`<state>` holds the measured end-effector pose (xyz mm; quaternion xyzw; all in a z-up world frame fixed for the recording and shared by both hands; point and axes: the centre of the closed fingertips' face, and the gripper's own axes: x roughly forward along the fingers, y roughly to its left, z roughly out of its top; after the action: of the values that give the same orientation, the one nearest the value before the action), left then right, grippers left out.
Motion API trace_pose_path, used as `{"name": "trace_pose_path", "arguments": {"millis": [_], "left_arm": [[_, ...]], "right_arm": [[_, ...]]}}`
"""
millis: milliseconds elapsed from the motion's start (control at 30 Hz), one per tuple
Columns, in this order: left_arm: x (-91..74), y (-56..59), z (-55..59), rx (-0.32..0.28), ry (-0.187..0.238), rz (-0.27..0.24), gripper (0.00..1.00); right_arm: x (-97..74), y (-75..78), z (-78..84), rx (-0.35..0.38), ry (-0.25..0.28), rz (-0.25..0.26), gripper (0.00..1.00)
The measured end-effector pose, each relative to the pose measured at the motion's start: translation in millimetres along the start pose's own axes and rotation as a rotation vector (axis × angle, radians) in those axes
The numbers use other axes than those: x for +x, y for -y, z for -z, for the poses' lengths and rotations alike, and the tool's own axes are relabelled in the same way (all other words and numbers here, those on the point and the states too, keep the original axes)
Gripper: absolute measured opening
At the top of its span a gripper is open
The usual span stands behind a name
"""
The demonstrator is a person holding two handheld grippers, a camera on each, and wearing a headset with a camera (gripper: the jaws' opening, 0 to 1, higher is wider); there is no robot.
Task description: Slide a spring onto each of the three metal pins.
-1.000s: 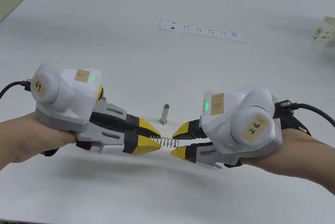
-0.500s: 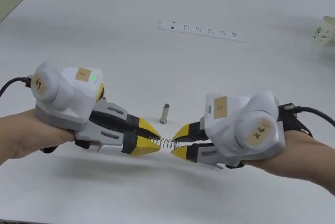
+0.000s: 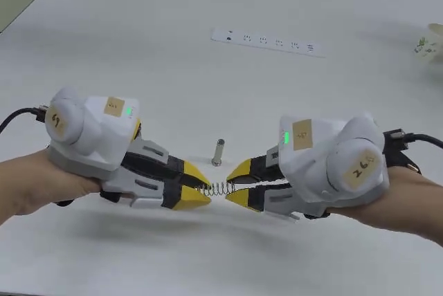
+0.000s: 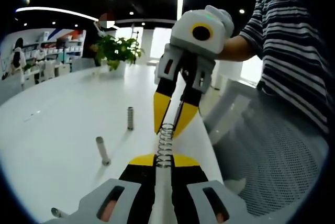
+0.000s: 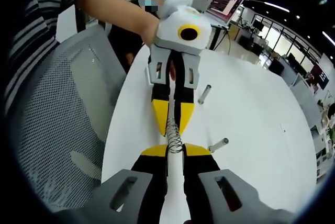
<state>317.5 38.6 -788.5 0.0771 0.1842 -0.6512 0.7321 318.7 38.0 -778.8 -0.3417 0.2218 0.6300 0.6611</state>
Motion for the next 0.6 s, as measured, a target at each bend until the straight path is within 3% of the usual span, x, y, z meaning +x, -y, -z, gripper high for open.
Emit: {"name": "trace_pose_path", "arguments": {"millis": [333, 600], "left_arm": [[0.9, -3.5, -2.6, 0.006, 0.005, -0.027, 0.02], [2.8, -3.9, -4.0, 0.007, 0.006, -0.031, 0.02]], "right_arm": [[-4.7, 3.7, -27.0, 0.063, 0.100, -0.013, 0.07], [0.4, 3.7, -40.5, 0.041, 0.125, 0.003, 0.07]]}}
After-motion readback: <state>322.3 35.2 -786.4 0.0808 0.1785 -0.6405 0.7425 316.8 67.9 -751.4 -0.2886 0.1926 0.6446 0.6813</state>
